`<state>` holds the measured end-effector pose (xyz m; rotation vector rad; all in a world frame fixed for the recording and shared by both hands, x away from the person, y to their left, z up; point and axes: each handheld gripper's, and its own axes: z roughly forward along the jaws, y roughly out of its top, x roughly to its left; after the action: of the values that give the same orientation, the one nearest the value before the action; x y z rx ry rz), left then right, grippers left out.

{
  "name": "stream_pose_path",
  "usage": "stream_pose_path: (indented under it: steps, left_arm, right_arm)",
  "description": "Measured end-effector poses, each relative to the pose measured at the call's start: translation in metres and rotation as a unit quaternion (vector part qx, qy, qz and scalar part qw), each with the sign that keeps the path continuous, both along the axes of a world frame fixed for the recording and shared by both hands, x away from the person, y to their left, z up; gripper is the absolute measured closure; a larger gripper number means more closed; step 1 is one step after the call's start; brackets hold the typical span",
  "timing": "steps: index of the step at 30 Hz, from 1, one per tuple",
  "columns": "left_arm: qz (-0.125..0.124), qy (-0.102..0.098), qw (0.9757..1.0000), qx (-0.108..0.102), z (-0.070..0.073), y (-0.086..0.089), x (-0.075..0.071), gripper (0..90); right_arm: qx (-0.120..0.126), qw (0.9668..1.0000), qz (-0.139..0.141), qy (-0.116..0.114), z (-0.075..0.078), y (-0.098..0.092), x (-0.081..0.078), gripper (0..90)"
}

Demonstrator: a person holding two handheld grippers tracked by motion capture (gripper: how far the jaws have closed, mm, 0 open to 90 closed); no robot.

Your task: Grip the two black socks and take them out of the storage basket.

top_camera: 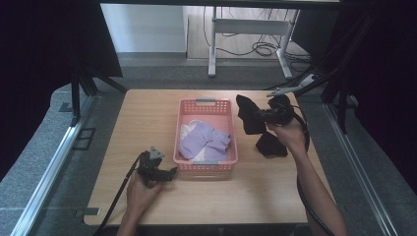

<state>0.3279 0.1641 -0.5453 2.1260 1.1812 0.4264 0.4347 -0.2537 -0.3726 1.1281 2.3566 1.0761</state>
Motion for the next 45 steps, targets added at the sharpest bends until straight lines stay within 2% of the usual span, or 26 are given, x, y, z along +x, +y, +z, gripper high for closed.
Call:
stream_pose_path:
  steps: [7,16,24,30,31,39,45]
  left_arm:
    - [0.000,0.000,1.0000,0.000,0.000,0.000,0.000,10.4]
    - [0.000,0.000,1.0000,0.000,0.000,0.000,0.000,10.4]
    - [0.000,0.000,1.0000,0.000,0.000,0.000,0.000,10.4]
    - [0.000,0.000,1.0000,0.000,0.000,0.000,0.000,10.4]
    - [0.000,0.000,1.0000,0.000,0.000,0.000,0.000,10.4]
    - [0.000,0.000,1.0000,0.000,0.000,0.000,0.000,10.4]
    - [0.000,0.000,1.0000,0.000,0.000,0.000,0.000,10.4]
  right_arm:
    - [-0.004,0.9997,-0.023,0.012,-0.012,-0.022,-0.002,83.5]
    - [-0.013,0.9983,-0.047,0.033,-0.044,-0.039,-0.003,83.3]
    - [-0.012,0.9969,-0.052,0.058,-0.073,-0.039,0.001,83.1]
    - [-0.022,0.9962,-0.052,0.067,-0.091,-0.035,0.002,82.8]
    - [-0.031,0.9955,-0.055,0.071,-0.098,-0.034,0.002,82.5]
    - [-0.038,0.9948,-0.056,0.076,-0.114,-0.033,0.003,81.6]
    - [-0.044,0.9943,-0.057,0.078,-0.121,-0.033,0.003,80.7]
